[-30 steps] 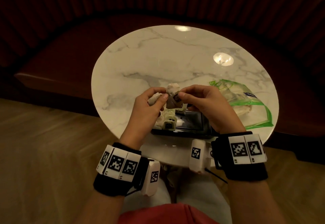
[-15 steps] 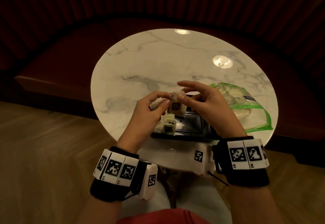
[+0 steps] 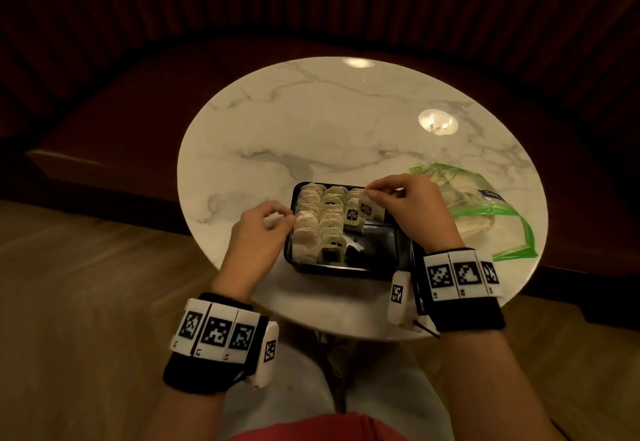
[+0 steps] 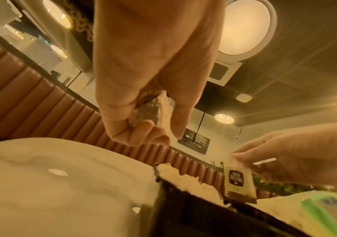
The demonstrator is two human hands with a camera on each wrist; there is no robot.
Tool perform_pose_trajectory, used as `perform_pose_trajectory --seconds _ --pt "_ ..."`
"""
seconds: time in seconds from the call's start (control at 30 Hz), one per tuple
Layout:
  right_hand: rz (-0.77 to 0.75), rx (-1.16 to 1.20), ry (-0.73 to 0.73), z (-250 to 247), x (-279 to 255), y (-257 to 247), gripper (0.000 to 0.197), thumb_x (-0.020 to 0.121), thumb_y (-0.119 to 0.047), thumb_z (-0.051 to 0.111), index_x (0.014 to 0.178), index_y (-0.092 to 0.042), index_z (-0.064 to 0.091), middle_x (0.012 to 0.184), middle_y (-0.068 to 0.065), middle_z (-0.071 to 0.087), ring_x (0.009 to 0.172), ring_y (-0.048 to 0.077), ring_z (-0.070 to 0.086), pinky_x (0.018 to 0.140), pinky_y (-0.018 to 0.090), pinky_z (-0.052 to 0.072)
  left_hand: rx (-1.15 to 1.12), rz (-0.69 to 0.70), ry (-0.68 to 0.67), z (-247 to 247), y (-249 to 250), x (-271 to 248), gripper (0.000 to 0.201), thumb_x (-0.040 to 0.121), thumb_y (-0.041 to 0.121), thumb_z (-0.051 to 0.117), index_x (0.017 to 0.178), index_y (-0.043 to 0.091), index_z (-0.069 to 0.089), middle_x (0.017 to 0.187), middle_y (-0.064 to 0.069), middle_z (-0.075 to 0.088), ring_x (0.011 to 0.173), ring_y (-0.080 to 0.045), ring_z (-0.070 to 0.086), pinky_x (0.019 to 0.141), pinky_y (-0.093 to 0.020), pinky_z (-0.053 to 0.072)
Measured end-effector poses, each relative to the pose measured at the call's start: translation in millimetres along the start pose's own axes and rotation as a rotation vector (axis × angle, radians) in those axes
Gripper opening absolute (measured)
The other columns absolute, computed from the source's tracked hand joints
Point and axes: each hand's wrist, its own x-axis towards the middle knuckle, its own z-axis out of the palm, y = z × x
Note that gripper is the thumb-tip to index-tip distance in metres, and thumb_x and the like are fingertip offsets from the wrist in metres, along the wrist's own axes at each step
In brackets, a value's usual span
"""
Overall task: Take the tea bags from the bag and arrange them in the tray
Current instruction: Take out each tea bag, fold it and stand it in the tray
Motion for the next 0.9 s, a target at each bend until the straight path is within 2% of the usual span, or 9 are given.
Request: perform_pose_trajectory --seconds 0.1,0.2,0.27,0.33,0.47,0.57,0.7,0.77,0.9 --pt "0.022 -0.038 -0.023 8 1 9 0.010 0.086 -0.015 0.071 0.094 -0.014 0.077 0.080 -0.003 0.070 0.068 -0.003 0.056 0.062 0.004 0.041 0.168 -0.034 -0.045 1 -6 -2 0.011 0.091 0.025 0.067 0.100 0.020 0.066 0.099 0.004 0.062 0.094 -0.010 0.053 0.077 -0.020 0.036" --pt "0.037 -0.057 -0.054 14 0 13 0.012 0.087 -0.013 0.070 0.096 -0.012 0.076 0.084 -0.003 0.070 0.074 -0.003 0.059 0.065 0.002 0.041 0.245 -0.060 -0.089 5 -10 -3 0.021 0.092 0.024 0.066 0.112 0.016 0.067 0.109 -0.007 0.067 0.101 -0.018 0.060 0.080 -0.023 0.040" --pt "0.061 -0.076 -0.080 16 0 15 0.012 0.087 -0.012 0.070 0.098 -0.012 0.076 0.088 -0.001 0.071 0.081 0.006 0.063 0.074 0.012 0.047 0.267 -0.071 -0.110 5 -11 -2 0.024 0.092 0.019 0.065 0.116 0.016 0.068 0.110 -0.010 0.069 0.102 -0.020 0.062 0.079 -0.023 0.041" --pt "0.087 -0.101 -0.114 18 0 15 0.013 0.088 -0.011 0.069 0.099 -0.012 0.076 0.089 0.001 0.071 0.084 0.009 0.063 0.081 0.019 0.048 0.275 -0.073 -0.119 4 -11 -2 0.025 0.092 0.017 0.065 0.117 0.016 0.068 0.107 -0.009 0.070 0.101 -0.021 0.063 0.078 -0.023 0.041" --pt "0.108 -0.133 -0.144 22 0 15 0.013 0.088 -0.011 0.069 0.099 -0.010 0.076 0.087 -0.002 0.068 0.086 0.007 0.061 0.081 0.015 0.041 0.282 -0.085 -0.142 0 -10 -4 0.027 0.091 0.015 0.066 0.118 0.014 0.067 0.096 -0.004 0.064 0.090 -0.014 0.057 0.076 -0.021 0.038" --pt "0.132 -0.115 -0.089 29 2 17 0.011 0.087 -0.010 0.069 0.096 -0.010 0.075 0.093 0.005 0.071 0.088 0.012 0.064 0.080 0.018 0.044 0.286 -0.094 -0.158 0 -12 -6 0.028 0.091 0.016 0.067 0.119 0.015 0.066 0.102 -0.006 0.066 0.091 -0.012 0.055 0.076 -0.021 0.038" --pt "0.127 -0.121 -0.077 32 2 19 0.014 0.088 -0.010 0.068 0.101 -0.011 0.074 0.100 0.006 0.071 0.091 0.012 0.063 0.080 0.017 0.044 0.296 -0.100 -0.166 -1 -12 -7 0.026 0.090 0.016 0.067 0.116 0.015 0.066 0.097 -0.003 0.063 0.090 -0.012 0.053 0.075 -0.021 0.036" --pt "0.126 -0.125 -0.082 28 1 20 0.016 0.087 -0.012 0.069 0.103 -0.013 0.073 0.099 0.004 0.071 0.091 0.012 0.063 0.080 0.018 0.046 0.301 -0.100 -0.174 -2 -11 -7 0.025 0.091 0.016 0.067 0.115 0.016 0.066 0.099 -0.003 0.063 0.090 -0.011 0.053 0.075 -0.021 0.036" --pt "0.132 -0.181 -0.147 17 -6 19 0.008 0.086 -0.011 0.069 0.092 -0.015 0.073 0.091 0.003 0.071 0.084 0.012 0.064 0.077 0.022 0.050 0.313 -0.101 -0.183 -3 -13 -5 0.025 0.091 0.017 0.067 0.116 0.018 0.066 0.109 -0.006 0.065 0.093 -0.014 0.053 0.078 -0.024 0.038"
